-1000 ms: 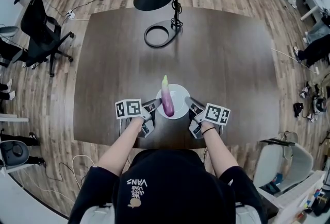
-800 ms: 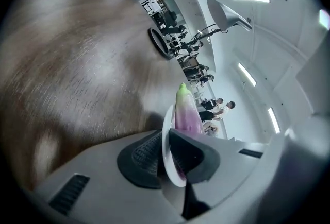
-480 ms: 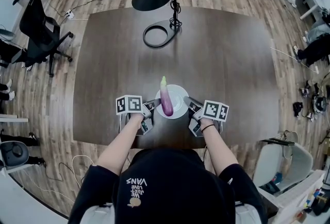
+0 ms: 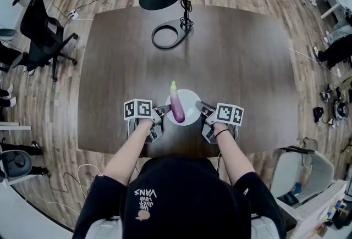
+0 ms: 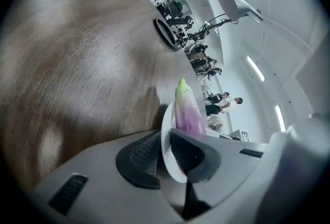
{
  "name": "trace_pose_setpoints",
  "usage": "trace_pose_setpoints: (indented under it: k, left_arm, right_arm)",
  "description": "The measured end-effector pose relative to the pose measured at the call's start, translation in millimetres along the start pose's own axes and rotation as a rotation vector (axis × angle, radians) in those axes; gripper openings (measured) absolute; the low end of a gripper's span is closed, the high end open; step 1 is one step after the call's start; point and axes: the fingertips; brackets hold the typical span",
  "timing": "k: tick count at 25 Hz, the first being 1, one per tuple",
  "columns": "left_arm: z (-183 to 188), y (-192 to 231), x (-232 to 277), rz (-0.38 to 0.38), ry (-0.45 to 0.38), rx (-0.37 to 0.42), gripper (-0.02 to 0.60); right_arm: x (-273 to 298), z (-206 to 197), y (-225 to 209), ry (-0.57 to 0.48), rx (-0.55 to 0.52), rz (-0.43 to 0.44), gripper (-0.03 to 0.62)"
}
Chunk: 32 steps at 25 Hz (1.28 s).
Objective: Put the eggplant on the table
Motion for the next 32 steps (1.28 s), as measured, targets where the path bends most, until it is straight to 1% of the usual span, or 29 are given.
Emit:
trace_pose_setpoints:
  k: [6, 12, 22, 23, 25, 26, 28, 32]
  left_arm:
    - [-0.6, 3.2, -2.2, 0.032, 0.010, 0.019, 0.044]
    - [-2.6, 3.5, -3.4, 0.036, 0.006, 0.030, 0.046]
    - [3.9, 7.4, -8.5, 0.046, -0.019, 0.044, 0.045]
    - [3.6, 7.1, -8.1, 0.046, -0.019, 0.045, 0.045]
    - [2.5, 6.3, -6.7, 0.044, -0.017, 0.048, 0.045]
    - [2.3, 6.2, -6.3, 0.043, -0.017, 0.049, 0.044]
    - [2.5, 6.3, -6.2, 0.043, -0.017, 0.050, 0.045]
    - [1.8, 5.3, -6.6, 0.041, -0.021, 0.055, 0.044]
  right_arm:
    - [-3.1, 5.0, -4.2, 0.011, -0.018, -0.037, 0.031]
    - [-3.3, 3.5, -8.0, 0.039, -0.063, -0.093, 0.035]
    - [-6.7, 2.2, -14.4, 0.047, -0.092, -0.140, 0.045]
    - [-7.4, 1.8, -15.6, 0.050, -0.094, -0.145, 0.050]
    - [-9.2, 0.9, -17.3, 0.060, -0.113, -0.160, 0.087]
    - [-10.0, 0.9, -17.6, 0.066, -0.128, -0.167, 0.095]
    - [-11.2, 2.6, -17.8, 0.070, -0.148, -0.177, 0.100]
    - [-14.1, 4.8, -17.8, 0.061, -0.154, -0.180, 0.100]
Point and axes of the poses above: the fingertips, and each gripper's own axes: x forward along the fingers, y to its left, z out of its top, and after that the axes turned 1 degree about -x, right-handed
